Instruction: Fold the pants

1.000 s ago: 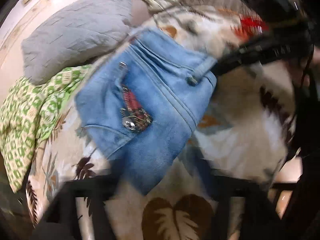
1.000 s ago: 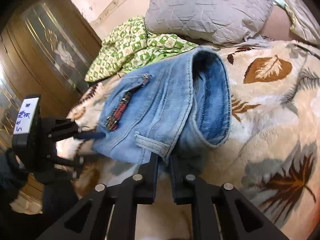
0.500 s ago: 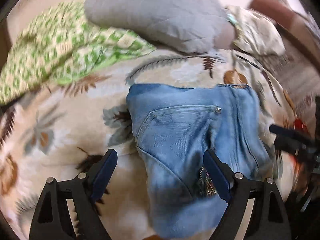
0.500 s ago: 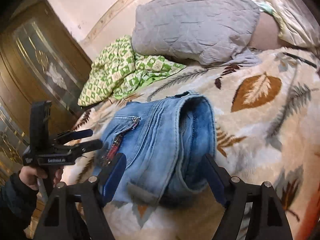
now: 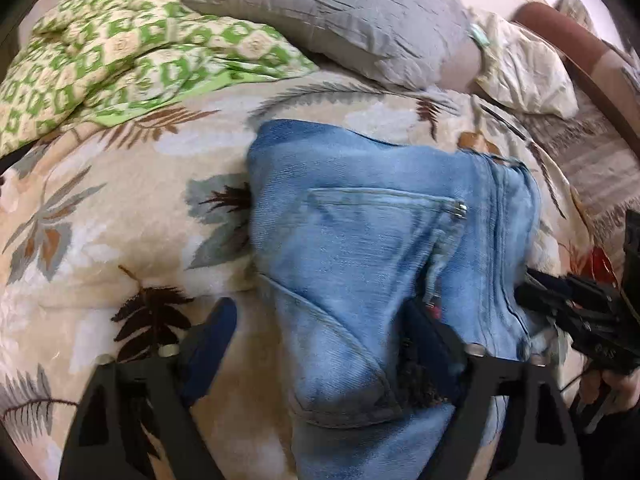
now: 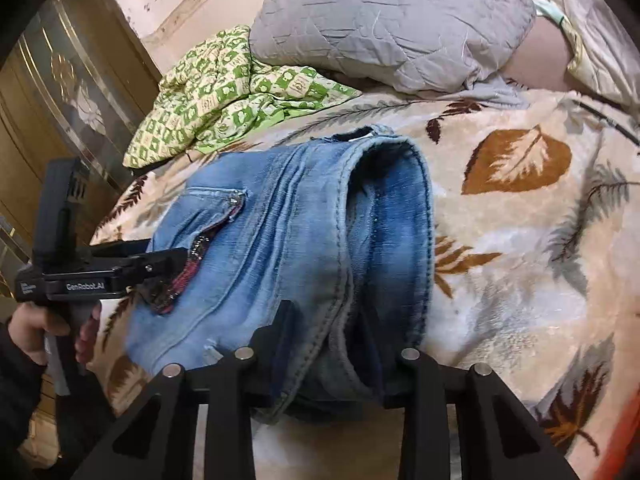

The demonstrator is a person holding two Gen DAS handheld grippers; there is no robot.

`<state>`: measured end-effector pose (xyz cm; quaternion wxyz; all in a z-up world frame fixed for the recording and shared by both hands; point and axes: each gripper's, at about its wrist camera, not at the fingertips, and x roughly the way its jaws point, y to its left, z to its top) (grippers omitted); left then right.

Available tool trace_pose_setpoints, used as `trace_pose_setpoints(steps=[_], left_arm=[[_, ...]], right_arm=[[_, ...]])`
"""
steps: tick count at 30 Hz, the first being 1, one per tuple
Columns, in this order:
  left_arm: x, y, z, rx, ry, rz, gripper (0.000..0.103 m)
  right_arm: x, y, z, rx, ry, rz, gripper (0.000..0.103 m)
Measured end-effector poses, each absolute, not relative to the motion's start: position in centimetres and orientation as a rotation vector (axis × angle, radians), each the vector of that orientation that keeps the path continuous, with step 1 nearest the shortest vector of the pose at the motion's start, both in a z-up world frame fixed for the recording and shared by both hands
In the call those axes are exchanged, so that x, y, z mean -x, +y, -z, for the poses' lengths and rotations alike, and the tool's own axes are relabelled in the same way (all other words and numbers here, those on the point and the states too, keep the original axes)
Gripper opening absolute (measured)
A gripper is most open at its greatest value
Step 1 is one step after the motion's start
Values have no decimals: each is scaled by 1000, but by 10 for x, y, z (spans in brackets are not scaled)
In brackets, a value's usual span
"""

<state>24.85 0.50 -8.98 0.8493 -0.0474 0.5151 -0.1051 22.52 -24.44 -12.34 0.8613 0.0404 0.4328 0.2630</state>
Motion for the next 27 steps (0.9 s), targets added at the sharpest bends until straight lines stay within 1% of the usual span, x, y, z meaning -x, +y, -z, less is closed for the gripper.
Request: trace_pose_setpoints(steps=[1,4,11,12,13,14,15,17,18,19,20,21,24,26,27], left_arm=[[-248,4,91,104,1089,246,63],[-247,1,92,81,1088,255,59],[-247,1,99,84,1103,222,61],[-247,0,98,83,1101,216,63],[-246,1,96,84,1094,209,68],[-243,3,89,89,1074,196,70],[-240,5,83,89,1063,177,77],[-233,12,66,97,1031,157,83],[-230,18,55,109,1010,167,87],[-229,21,49,111,1003,170,92],[-230,24,42,106,1000,171,94],[-234,26,35,102,996,177,94],[-254,28,26,110,997,186,94],[-277,24,31,125,1036,210,94],[-285,22,34,123,1044,205,94]], right_arm=[[-226,-246,125,-79,908,-541,33],[-227,-249,131,-86,925,-533,33],[-230,-251,138,-84,935,-520,32],[-230,-251,138,-86,934,-521,32],[-229,-252,137,-85,928,-524,32],[-227,-253,134,-89,919,-534,33],[-225,-255,130,-100,915,-545,34],[-217,-263,115,-126,889,-568,34],[-213,-268,106,-130,866,-573,40],[-209,-274,95,-128,831,-576,64],[-207,-277,87,-126,807,-576,78],[-206,-280,78,-130,777,-578,87],[-218,-279,64,-169,735,-630,87],[-239,-272,67,-203,768,-661,87],[-254,-268,74,-240,815,-669,85]])
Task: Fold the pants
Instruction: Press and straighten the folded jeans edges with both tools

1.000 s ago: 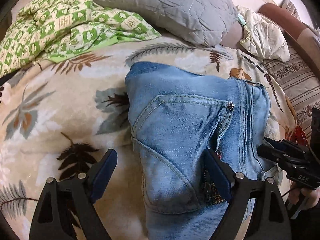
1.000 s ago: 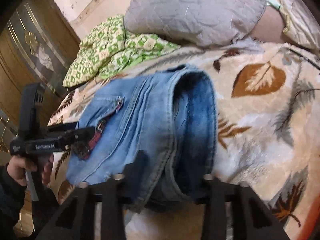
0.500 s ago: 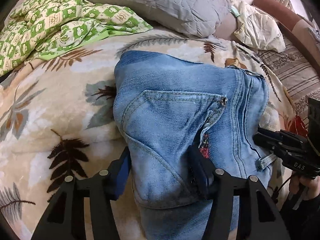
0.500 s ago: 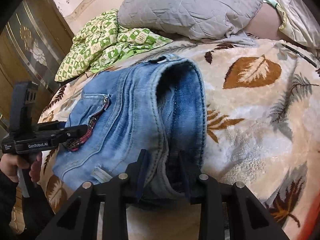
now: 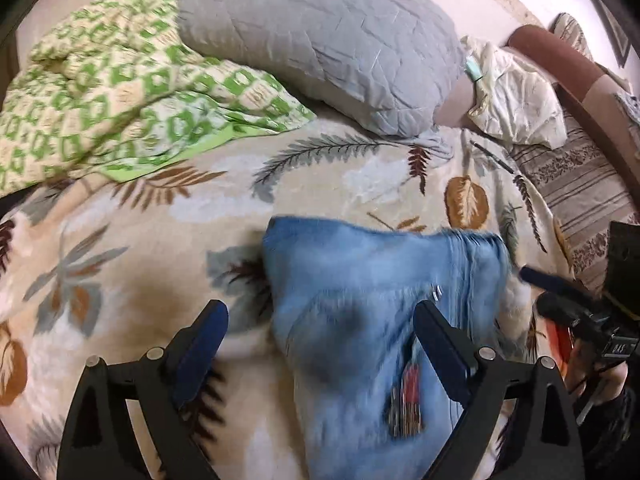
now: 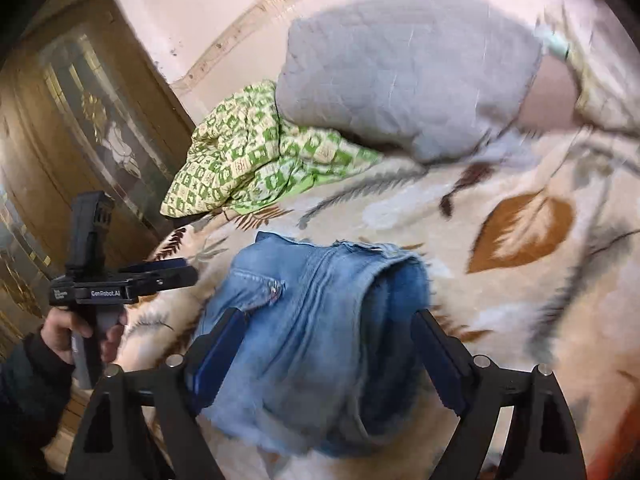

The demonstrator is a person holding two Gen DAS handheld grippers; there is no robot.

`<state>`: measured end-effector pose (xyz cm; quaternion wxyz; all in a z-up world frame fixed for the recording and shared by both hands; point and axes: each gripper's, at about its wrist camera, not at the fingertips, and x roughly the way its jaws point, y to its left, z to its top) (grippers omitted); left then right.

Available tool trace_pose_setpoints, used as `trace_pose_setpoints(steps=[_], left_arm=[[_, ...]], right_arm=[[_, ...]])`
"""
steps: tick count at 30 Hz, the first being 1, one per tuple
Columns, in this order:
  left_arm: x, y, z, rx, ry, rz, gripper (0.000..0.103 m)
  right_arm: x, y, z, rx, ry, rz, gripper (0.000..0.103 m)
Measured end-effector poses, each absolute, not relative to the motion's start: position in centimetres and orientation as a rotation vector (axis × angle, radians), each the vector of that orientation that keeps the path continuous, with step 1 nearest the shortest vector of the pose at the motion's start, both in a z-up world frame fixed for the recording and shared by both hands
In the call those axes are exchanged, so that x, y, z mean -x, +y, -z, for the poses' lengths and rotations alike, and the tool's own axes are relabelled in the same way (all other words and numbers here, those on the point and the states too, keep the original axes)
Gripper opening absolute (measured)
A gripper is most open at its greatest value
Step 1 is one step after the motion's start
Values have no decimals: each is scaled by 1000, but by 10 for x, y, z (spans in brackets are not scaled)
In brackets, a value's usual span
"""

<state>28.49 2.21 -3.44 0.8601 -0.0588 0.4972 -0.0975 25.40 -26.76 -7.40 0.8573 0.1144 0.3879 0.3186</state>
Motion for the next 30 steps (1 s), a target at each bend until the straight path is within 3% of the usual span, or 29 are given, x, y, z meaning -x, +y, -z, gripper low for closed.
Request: trace_pose_setpoints(steps=[2,3,5,10,11,12,13,19,24,30], left_arm=[[-306,18,46,115,1079,189,94],[-320,16,55,120,1108,176,94],[-332,13,67,135,1152,188,94],[-352,14,74,199,1183,261,90],[-354,15,75,201,1180,278,82],[-356,15,76,198,1191,275,44],[-358,19,79,190,1201,241,24],[-359,31,108,166,1251,221,21],[-363,22,106,84,1268,197,21],[-362,12,98,-24,1220,150,32]], right_arm=[[-272,-262,84,-307,856,-685,78],[-282,-259,89,-335,872,-691,69],[-295,-257,96,-363,889,-672,66],[-315,-253,113,-437,913,-701,28],[-316,-253,114,-430,908,-692,26],[-317,-251,115,-413,902,-689,19],[-318,-251,116,-394,902,-683,17],[-324,-253,150,-343,980,-617,16],[-321,-249,145,-289,967,-598,16],[-317,-251,140,-278,953,-594,16]])
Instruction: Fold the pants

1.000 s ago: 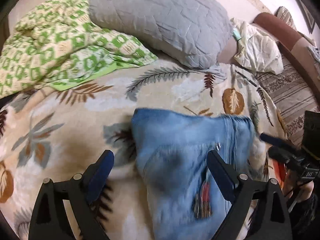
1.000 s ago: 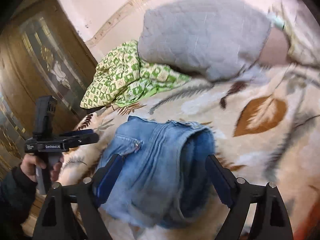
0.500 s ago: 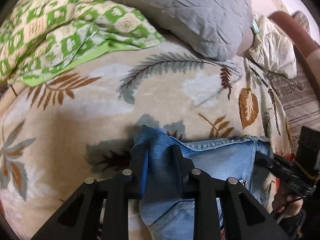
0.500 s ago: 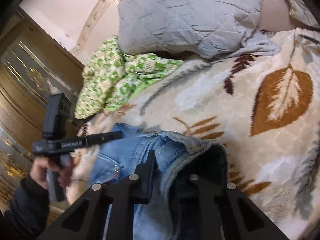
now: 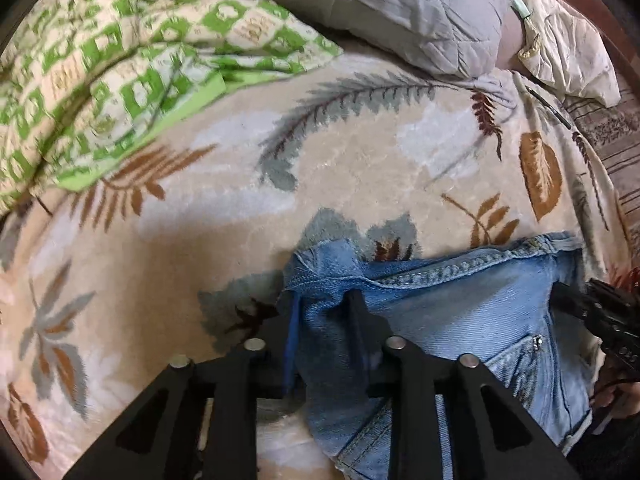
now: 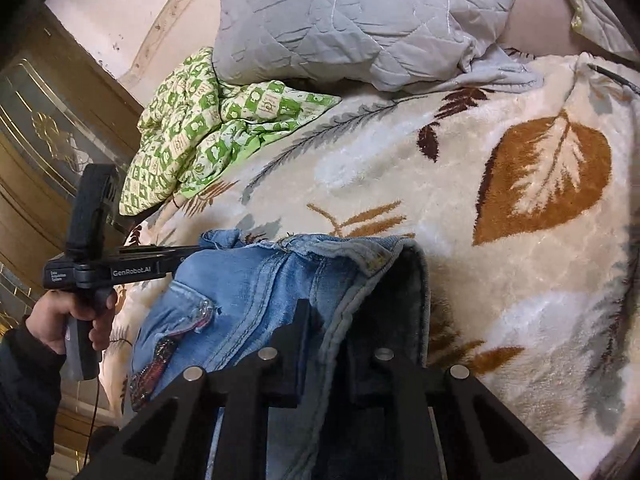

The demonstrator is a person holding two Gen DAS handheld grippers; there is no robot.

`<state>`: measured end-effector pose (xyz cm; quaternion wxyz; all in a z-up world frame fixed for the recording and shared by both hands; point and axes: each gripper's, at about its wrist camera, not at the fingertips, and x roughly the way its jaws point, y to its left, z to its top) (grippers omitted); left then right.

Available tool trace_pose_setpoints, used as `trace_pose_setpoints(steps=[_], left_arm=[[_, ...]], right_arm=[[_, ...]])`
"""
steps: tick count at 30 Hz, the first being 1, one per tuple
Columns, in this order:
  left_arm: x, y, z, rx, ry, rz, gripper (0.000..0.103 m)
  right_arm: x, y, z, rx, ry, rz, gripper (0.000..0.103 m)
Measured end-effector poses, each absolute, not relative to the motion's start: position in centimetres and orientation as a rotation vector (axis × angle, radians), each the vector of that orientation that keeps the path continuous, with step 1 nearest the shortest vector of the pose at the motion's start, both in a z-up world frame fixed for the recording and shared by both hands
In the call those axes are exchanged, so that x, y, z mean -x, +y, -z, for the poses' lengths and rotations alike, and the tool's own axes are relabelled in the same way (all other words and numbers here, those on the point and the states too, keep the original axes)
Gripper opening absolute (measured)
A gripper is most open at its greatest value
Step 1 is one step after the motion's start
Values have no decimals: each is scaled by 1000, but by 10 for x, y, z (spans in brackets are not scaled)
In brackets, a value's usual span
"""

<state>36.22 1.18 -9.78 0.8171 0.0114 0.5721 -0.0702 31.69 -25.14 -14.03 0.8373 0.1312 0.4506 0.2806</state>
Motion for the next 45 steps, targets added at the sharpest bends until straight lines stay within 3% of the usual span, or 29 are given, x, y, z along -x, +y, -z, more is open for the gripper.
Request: trace_pose_setpoints(steps=[2,4,6,23,25,26,27,28,30,35,42,44,45], left_arm=[[-353,18,82,2,1157,145,42],[-342,23,67,59,1120,156,76],[-326,26,52,100,1084,191,83],[-256,7,79,127,1217,287,83],[-257,6,81,108,1209,298,83],[-257,6,81,94,1203,305,80],[-257,5,83,98,1208,334,59],[-257,5,85,109,1213,353,52],[-257,8,88,100,1217,338,50],[-260,8,95,103,1221,332,53],[-242,18,70,166,1126,314,71],[-237,18,65,167,1123,318,77],[-233,17,63,162,1122,321,78]], right_arm=[[-315,-253,136,-284,942,-618,17],[-312,-262,130,-346,932,-649,20],[-311,-269,124,-393,926,-681,21],[-293,-255,126,-365,1008,-799,24],[-293,-250,131,-335,1000,-775,20],[-292,-250,130,-322,988,-771,18],[-290,-251,127,-309,971,-759,13],[-288,-254,121,-295,945,-744,8],[-286,-264,114,-285,920,-709,8],[-295,-277,125,-326,965,-654,8],[-282,-285,109,-404,966,-713,11],[-266,-292,110,-436,969,-741,22],[-260,-293,112,-457,975,-756,38]])
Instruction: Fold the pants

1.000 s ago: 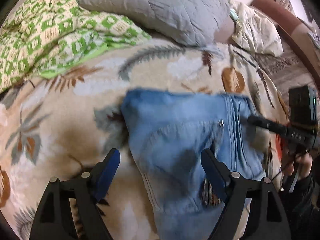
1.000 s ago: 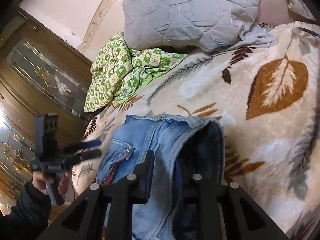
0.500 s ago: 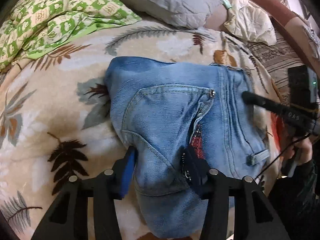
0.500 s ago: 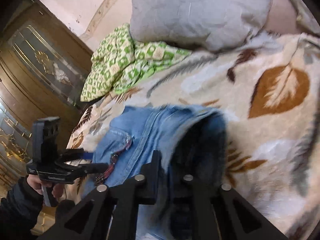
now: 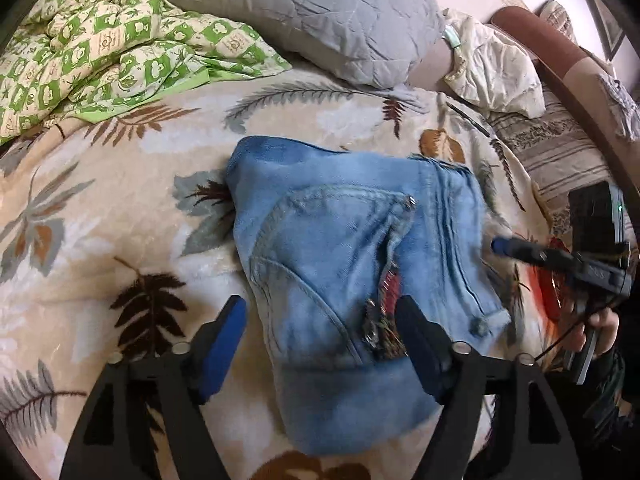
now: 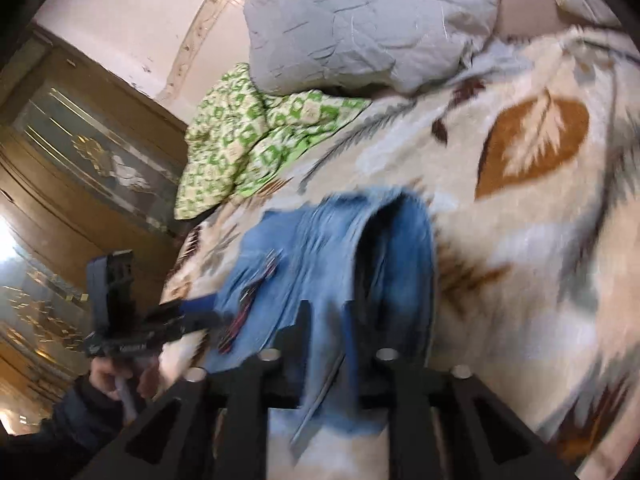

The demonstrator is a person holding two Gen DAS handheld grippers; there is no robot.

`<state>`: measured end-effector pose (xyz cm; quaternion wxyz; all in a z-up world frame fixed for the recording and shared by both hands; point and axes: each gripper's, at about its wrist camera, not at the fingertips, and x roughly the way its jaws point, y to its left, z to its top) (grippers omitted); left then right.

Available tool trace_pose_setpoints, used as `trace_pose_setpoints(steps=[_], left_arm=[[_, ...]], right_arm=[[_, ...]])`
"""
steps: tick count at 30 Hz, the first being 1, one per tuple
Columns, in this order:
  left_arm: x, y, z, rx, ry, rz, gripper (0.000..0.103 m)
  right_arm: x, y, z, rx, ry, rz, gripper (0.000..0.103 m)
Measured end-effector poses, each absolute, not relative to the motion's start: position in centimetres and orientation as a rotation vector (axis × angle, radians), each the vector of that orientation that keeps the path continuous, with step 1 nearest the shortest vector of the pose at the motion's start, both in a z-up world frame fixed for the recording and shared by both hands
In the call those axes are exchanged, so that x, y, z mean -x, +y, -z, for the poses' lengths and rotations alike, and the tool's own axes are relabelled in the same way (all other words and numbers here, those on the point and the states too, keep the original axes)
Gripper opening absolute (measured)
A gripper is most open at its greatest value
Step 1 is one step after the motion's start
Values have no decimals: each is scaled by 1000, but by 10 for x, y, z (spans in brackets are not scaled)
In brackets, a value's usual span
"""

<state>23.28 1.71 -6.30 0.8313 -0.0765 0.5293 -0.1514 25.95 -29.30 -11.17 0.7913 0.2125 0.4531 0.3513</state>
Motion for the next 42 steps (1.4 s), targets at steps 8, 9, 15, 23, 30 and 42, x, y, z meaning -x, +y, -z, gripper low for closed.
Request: trace_pose_setpoints(steps=[8,9,15,23,30,42], left_arm=[[-208,8,71,125,1153,331,80],[-207,9,75,130,1160,327,80],[-208,13,83,175,1171,320,80],[-212,-2,87,168,1163,378,80],[-212,-15,93,40,1202,402,53],[-211,-9,107,85,1213,407,61]], right_arm=[[-203,-294,119,-467,957,-793,74],[-201,-293,120,-471,959,-800,74],[-197,-280,123,-443,963,-828,73],[-218,-257,138,-486,985,-882,20],[-207,-251,136,-267,947,-770,12],[-212,-261,149,-289,973,-758,12]])
